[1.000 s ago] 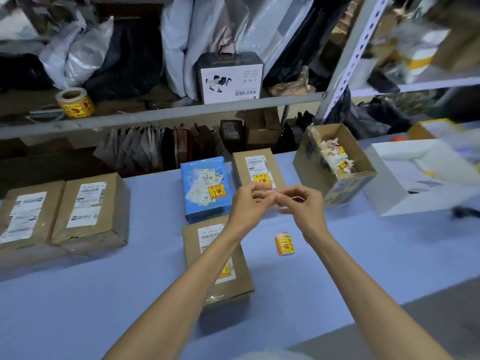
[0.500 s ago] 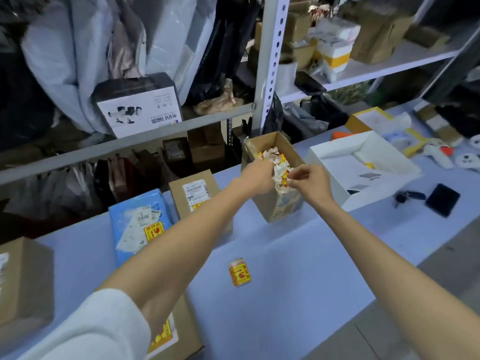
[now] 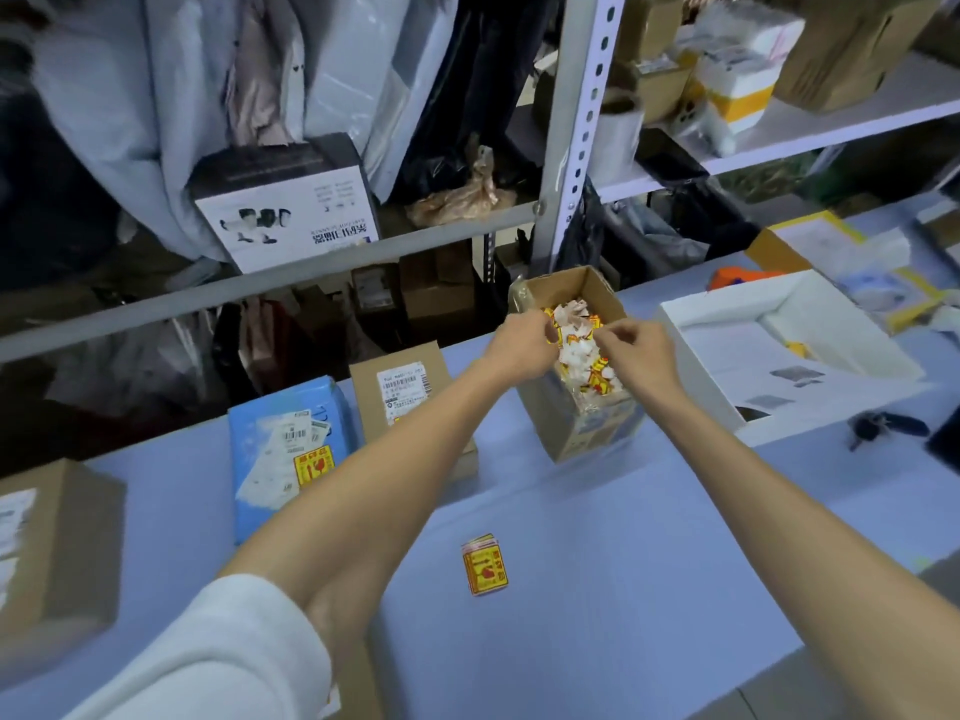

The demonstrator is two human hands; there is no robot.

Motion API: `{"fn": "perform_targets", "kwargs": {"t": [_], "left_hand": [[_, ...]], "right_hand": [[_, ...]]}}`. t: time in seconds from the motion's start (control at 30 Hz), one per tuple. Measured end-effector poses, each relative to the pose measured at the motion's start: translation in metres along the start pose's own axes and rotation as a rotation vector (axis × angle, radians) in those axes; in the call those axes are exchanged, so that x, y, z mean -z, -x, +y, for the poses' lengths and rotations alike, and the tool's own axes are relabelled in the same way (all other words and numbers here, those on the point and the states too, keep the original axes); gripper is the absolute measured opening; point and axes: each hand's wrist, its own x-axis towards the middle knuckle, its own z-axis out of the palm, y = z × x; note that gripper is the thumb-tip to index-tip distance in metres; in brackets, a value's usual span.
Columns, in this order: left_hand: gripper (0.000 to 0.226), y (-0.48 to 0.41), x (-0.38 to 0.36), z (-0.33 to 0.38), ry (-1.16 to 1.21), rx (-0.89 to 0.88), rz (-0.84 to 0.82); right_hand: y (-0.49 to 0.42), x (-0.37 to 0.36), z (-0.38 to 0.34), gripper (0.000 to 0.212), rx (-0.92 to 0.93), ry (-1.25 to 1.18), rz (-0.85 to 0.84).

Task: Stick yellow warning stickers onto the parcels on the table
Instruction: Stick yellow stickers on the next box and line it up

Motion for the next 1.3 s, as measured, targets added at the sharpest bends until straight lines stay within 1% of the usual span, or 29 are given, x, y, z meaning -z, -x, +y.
{"fn": "perform_targets", "kwargs": {"t": [0.07,0.13,0.2,0.3,0.47,0.53,0.6,0.63,0.67,0.73,0.8,0.87,0.97,1.03,1.1,1.17,1.23,1.3], "left_hand": [[0.024,0.015,0.0,-0.016,0.082,0.048,0.048],[0.022,0.037,0.002,-0.036,0.133,0.097,0.093],[0.023,0.069,0.003,-0.063,0.206,0.162,0.13],[0.023,0.114,0.003,-0.097,0.293,0.255,0.194],[0.031,0.213,0.01,-0.164,0.316,0.47,0.36],[0.038,0.25,0.004,-0.187,0.286,0.554,0.418],[0.045,0.281,-0.003,-0.205,0.187,0.637,0.453],[0.049,0.294,-0.007,-0.212,0.158,0.685,0.471],[0.054,0.307,-0.011,-0.218,0.162,0.733,0.476],[0.063,0.328,-0.021,-0.228,0.297,0.788,0.453],[0.061,0.346,-0.029,-0.238,0.468,0.759,0.435],[0.064,0.362,-0.034,-0.244,0.572,0.71,0.436],[0.082,0.381,-0.035,-0.245,0.73,0.654,0.379],[0.085,0.391,-0.037,-0.248,0.771,0.654,0.365],[0.075,0.398,-0.037,-0.254,0.766,0.675,0.394],[0.066,0.408,-0.034,-0.263,0.756,0.688,0.429],[0.066,0.42,-0.03,-0.273,0.74,0.715,0.442],[0.068,0.433,-0.025,-0.284,0.71,0.754,0.456]], "right_hand": [[0.016,-0.015,-0.004,0.016,0.049,-0.017,-0.035],[0.035,-0.033,-0.014,0.014,0.091,-0.009,-0.106],[0.06,-0.058,-0.024,0.013,0.105,-0.012,-0.224],[0.094,-0.09,-0.034,0.009,0.071,-0.069,-0.379],[0.179,-0.151,-0.038,0.01,0.051,0.025,-0.689],[0.208,-0.169,-0.028,0.009,0.009,0.087,-0.766],[0.232,-0.18,-0.019,0.041,-0.015,0.159,-0.792],[0.244,-0.184,-0.015,0.052,-0.019,0.174,-0.788],[0.255,-0.187,-0.011,0.058,-0.02,0.168,-0.782],[0.272,-0.191,-0.004,0.053,-0.011,0.142,-0.756],[0.285,-0.192,0.003,0.046,0.035,0.12,-0.706],[0.294,-0.19,0.006,0.051,0.044,0.077,-0.682],[0.302,-0.186,0.007,0.06,0.03,0.078,-0.723],[0.308,-0.189,0.007,0.064,-0.014,0.096,-0.732],[0.319,-0.193,0.007,0.067,-0.001,0.09,-0.74],[0.334,-0.199,0.004,0.063,0.022,0.033,-0.767],[0.349,-0.207,-0.001,0.058,0.045,-0.001,-0.792],[0.36,-0.218,-0.008,0.054,0.082,0.02,-0.806]]}}
